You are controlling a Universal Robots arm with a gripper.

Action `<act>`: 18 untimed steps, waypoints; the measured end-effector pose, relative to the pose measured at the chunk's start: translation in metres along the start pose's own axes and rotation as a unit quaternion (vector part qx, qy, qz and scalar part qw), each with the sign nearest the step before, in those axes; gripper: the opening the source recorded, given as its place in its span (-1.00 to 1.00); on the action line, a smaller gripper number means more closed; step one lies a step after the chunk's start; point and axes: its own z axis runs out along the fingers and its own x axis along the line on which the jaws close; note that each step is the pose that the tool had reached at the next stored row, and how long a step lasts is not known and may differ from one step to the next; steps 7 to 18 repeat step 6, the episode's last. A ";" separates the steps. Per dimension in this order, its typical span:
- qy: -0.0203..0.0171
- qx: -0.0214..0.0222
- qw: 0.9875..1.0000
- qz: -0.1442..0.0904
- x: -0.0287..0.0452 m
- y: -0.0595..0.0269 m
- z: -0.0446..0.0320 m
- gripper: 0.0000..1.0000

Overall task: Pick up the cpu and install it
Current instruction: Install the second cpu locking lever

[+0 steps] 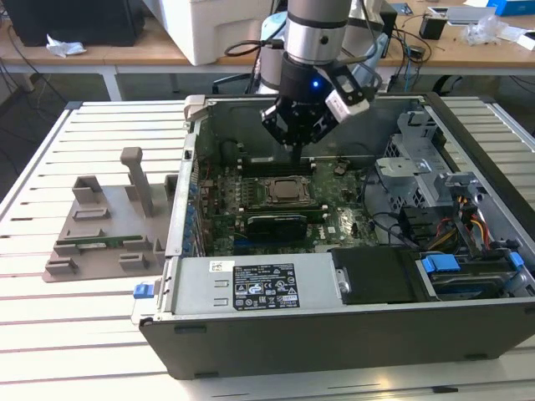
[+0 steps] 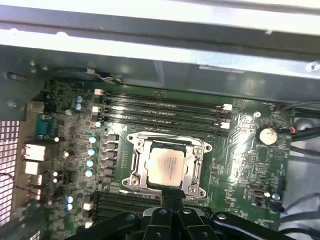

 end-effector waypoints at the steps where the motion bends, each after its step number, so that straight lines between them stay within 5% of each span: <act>1: 0.000 0.000 1.000 0.000 0.0001 0.0000 -0.0013 -0.79; 18: 0.000 0.000 1.000 0.000 0.0002 0.0000 -0.0027 -0.79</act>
